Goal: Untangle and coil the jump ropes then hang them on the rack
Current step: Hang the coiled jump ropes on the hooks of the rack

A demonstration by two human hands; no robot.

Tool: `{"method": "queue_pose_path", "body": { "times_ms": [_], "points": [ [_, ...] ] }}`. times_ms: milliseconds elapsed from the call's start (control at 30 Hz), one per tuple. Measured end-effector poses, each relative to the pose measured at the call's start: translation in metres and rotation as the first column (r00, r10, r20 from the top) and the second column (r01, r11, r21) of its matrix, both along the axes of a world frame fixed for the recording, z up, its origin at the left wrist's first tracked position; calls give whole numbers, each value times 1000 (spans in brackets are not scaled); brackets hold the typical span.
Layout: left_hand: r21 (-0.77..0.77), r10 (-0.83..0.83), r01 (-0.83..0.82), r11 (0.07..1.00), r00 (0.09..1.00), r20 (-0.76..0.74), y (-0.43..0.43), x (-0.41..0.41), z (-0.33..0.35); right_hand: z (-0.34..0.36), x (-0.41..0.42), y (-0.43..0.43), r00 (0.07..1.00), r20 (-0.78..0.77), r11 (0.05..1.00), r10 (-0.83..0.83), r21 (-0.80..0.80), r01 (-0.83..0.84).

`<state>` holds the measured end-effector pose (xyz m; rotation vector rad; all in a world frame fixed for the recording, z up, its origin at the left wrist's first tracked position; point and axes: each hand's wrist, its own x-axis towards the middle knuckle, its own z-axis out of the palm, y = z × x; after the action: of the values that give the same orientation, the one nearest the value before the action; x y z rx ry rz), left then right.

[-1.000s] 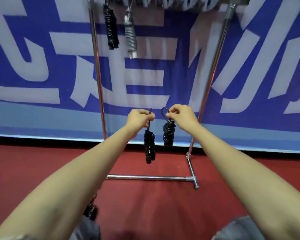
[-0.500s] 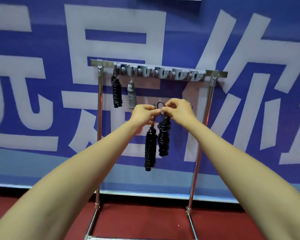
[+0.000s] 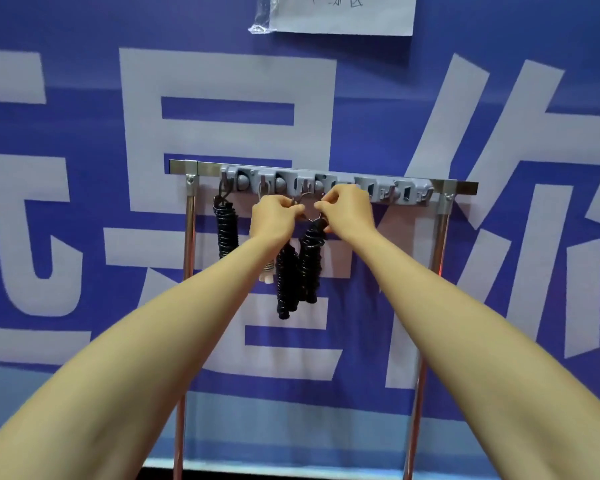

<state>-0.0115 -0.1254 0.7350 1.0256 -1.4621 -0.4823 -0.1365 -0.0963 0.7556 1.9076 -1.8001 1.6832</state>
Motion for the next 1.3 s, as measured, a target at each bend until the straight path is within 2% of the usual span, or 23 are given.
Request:
{"method": "queue_pose_path", "body": {
  "times_ms": [200,300,433,567,667,800,933,1000,1067,1200,1300],
  "points": [
    [9,34,-34,999,999,-36,-25,-3,28,24,5,-22,999,-36,999,-9,-35,7],
    [6,47,-47,999,999,-1,-34,-4,33,28,4,-34,999,-43,999,-27,-32,26],
    [-2,69,-69,998,997,20,-48,-2,38,33,6,-44,980,-156,992,-125,-11,125],
    [21,73,-74,997,995,64,-58,-4,35,32,7,-54,969,-205,989,-136,20,143],
    [46,30,-35,998,995,90,-57,-3,24,22,0,-59,979,-177,993,-102,43,112],
    [-1,49,-49,999,982,184,-53,12,7,9,-8,-56,990,-118,997,-73,20,76],
    [20,-51,48,999,951,305,-39,22,-4,-4,-10,-37,960,-254,993,-115,-31,110],
    [22,-88,86,996,925,369,-26,18,-7,-15,-12,-25,939,-332,996,-90,-53,77],
    [17,-123,126,992,917,379,-13,11,-8,-28,-15,-14,927,-374,999,-34,-10,33],
    [-1,-143,154,988,919,367,1,-1,-9,-46,-28,2,966,-218,977,139,189,-98],
    [-24,-156,172,985,936,315,5,-13,-3,-45,-41,9,983,-89,973,161,181,-143]
  ]
}}
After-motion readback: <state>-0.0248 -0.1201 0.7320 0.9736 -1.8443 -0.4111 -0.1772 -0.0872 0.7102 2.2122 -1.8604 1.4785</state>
